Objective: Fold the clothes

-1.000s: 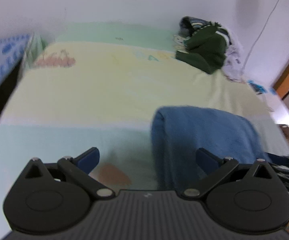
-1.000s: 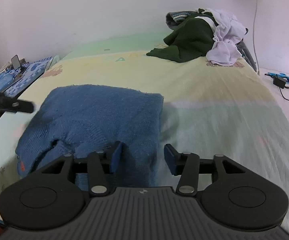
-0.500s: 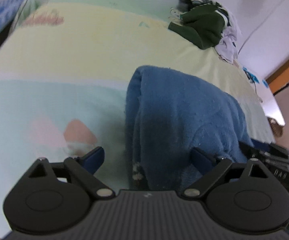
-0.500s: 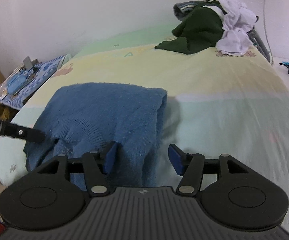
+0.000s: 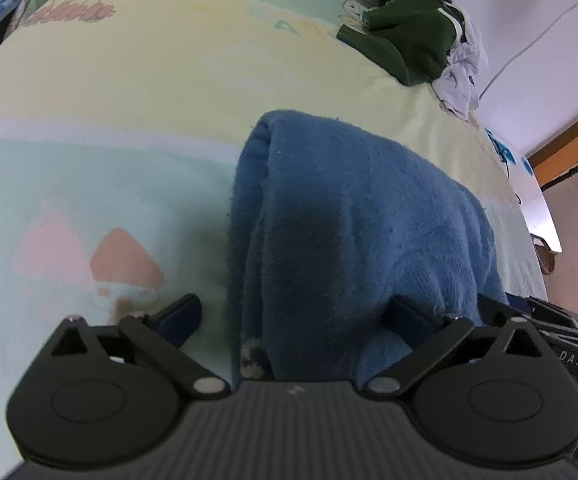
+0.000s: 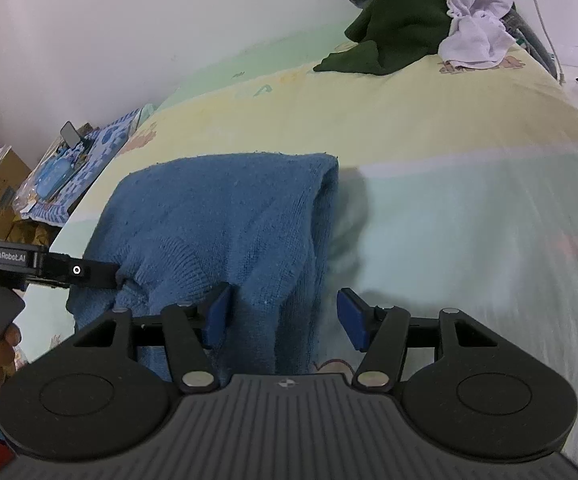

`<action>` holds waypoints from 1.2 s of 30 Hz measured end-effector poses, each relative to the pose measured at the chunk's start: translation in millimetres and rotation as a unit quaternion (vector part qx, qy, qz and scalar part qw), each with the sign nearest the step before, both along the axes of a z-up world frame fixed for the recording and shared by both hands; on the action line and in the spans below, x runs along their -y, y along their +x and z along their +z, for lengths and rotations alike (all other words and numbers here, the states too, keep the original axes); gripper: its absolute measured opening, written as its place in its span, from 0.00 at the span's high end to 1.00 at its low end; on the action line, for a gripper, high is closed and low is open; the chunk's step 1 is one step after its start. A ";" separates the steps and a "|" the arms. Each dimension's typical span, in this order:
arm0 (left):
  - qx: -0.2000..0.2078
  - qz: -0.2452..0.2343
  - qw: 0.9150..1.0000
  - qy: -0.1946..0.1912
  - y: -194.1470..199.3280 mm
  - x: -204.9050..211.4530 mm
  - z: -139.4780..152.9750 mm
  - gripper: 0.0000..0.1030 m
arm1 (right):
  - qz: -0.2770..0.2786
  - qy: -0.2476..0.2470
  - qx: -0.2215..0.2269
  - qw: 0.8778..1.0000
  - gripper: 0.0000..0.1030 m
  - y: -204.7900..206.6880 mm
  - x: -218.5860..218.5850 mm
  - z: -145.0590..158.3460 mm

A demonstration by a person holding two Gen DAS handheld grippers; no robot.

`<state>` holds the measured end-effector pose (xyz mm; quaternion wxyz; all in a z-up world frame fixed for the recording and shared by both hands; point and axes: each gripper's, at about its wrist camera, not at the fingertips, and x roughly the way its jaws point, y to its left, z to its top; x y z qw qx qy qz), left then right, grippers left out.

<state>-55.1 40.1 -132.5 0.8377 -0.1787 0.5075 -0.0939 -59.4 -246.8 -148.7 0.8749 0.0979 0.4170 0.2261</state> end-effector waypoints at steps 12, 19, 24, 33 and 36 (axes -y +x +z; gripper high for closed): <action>0.009 -0.035 0.999 -0.015 2.2 0.2 -0.4 0.01 | 0.013 0.042 -0.053 0.998 0.49 15.6 2.5 -6.3; 0.020 -0.041 0.999 -0.003 -1.4 6.4 -1.1 0.01 | 0.025 0.025 -0.037 0.999 0.56 10.5 -3.5 -1.2; 0.020 -0.052 0.998 -0.038 -1.2 2.8 -2.7 0.01 | 0.015 0.037 -0.045 0.998 0.55 12.4 -0.8 -3.2; 0.020 -0.037 0.992 -0.117 4.2 -14.8 -7.8 0.02 | 0.004 0.033 -0.050 0.998 0.51 12.0 -1.7 -2.4; 0.024 -0.045 0.992 -0.112 3.7 -11.2 -6.7 0.02 | 0.004 0.029 -0.052 0.998 0.51 13.0 -2.6 -1.8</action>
